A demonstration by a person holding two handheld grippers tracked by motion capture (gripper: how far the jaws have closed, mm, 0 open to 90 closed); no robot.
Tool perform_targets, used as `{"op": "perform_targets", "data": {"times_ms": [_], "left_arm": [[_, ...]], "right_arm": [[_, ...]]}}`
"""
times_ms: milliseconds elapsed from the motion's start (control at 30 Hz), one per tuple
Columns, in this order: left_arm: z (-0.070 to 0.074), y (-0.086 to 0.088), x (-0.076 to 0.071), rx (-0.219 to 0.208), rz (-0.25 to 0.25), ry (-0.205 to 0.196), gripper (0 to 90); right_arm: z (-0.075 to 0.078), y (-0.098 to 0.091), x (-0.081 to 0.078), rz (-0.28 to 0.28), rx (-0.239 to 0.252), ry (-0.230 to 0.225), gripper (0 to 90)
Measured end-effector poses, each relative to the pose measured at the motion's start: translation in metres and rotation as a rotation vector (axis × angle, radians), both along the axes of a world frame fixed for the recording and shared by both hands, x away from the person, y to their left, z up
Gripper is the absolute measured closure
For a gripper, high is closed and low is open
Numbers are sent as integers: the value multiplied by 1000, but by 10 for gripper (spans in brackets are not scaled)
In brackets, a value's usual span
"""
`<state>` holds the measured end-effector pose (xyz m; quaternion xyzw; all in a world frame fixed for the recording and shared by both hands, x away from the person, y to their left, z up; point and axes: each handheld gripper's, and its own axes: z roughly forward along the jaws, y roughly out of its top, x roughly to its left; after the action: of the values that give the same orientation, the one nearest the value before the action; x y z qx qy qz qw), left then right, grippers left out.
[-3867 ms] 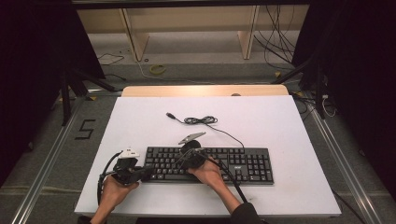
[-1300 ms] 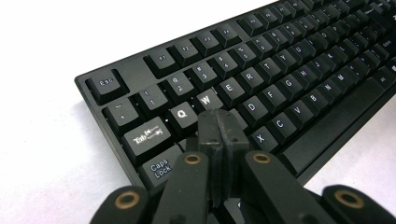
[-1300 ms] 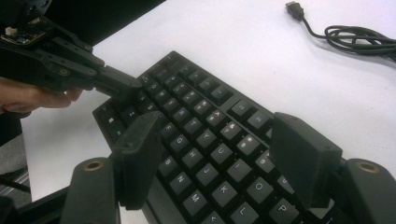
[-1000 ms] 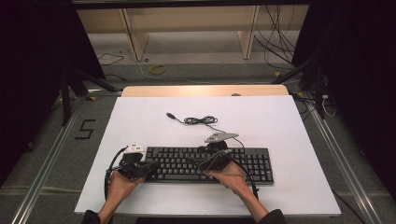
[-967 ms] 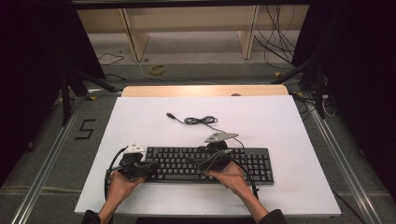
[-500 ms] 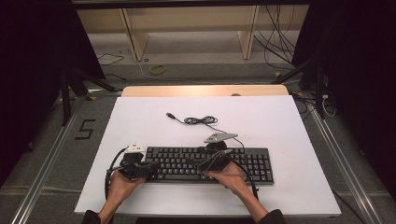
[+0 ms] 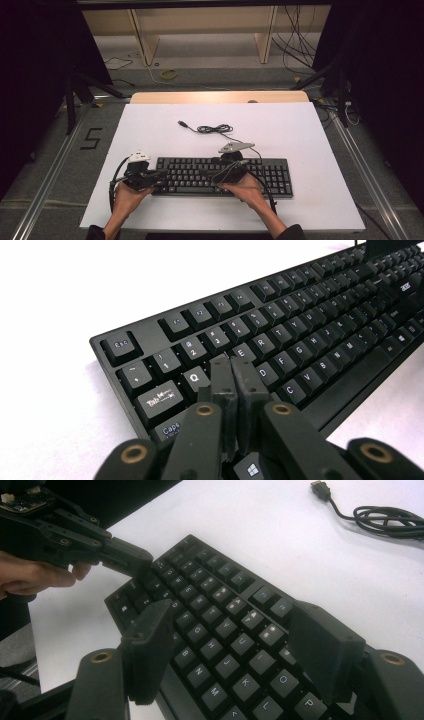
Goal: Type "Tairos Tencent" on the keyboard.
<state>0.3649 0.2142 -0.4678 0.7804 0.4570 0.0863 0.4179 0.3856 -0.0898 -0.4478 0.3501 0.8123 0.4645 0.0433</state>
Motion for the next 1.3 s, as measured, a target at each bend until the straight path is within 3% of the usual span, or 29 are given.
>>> {"op": "perform_targets", "data": {"times_ms": [567,1000,1300], "left_arm": [[4,-1,-3,-43,-3,5,684],[5,-2,-7,-67,13,12,496],[4,-3,-8,-72,13,12,450]], "right_arm": [[-1,0,3,-11,-9,-4,439],[-4,7,7,-14,-50,5,659],[-8,12,11,-10,-81,13,790]]}}
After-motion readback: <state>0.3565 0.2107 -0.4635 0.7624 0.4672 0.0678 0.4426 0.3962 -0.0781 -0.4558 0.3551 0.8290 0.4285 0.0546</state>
